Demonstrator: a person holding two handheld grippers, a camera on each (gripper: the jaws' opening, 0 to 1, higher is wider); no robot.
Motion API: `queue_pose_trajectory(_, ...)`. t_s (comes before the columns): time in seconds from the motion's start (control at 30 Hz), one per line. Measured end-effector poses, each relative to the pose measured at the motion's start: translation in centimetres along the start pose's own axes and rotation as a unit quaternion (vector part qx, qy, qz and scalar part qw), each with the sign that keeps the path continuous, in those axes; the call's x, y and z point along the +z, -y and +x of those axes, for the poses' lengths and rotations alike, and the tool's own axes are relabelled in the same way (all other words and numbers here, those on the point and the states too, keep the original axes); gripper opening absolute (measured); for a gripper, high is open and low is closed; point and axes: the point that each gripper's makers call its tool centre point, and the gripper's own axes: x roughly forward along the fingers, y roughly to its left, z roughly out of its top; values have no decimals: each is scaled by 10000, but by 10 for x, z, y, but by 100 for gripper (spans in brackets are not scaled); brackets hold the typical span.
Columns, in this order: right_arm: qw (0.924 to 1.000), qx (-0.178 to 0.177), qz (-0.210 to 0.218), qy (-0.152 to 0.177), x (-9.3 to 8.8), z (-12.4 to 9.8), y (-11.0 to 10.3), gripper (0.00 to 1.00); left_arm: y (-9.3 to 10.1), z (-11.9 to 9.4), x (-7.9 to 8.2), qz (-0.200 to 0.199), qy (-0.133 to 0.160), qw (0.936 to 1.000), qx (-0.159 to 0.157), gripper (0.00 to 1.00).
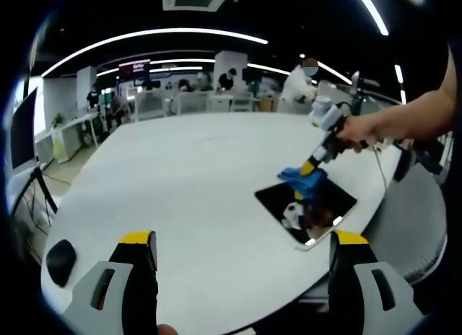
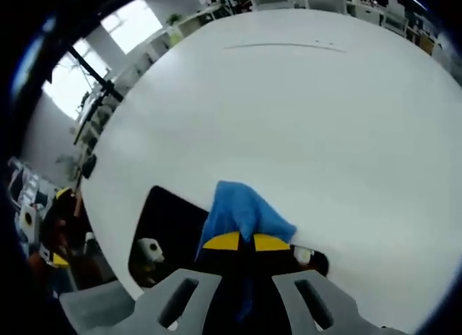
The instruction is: Wipe the mirror surface with the cleaning cloth until all visible marks leave the cleaned area.
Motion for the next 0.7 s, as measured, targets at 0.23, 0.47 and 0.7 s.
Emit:
queue_pose_trajectory(0.23,10000,-47,25,18,1,1,1,0,3,2,1,-7,19,10000,-30,99)
queue_pose_trajectory(0.47,9995,-204,-110,210,-1,2,-2,0,2,-1,4,-2,60,10000,6,99)
queue_pose_trajectory(0.7,9989,-249,-349,205,-17,-2,-9,0,2,-3,3,-4,57,10000,24,99)
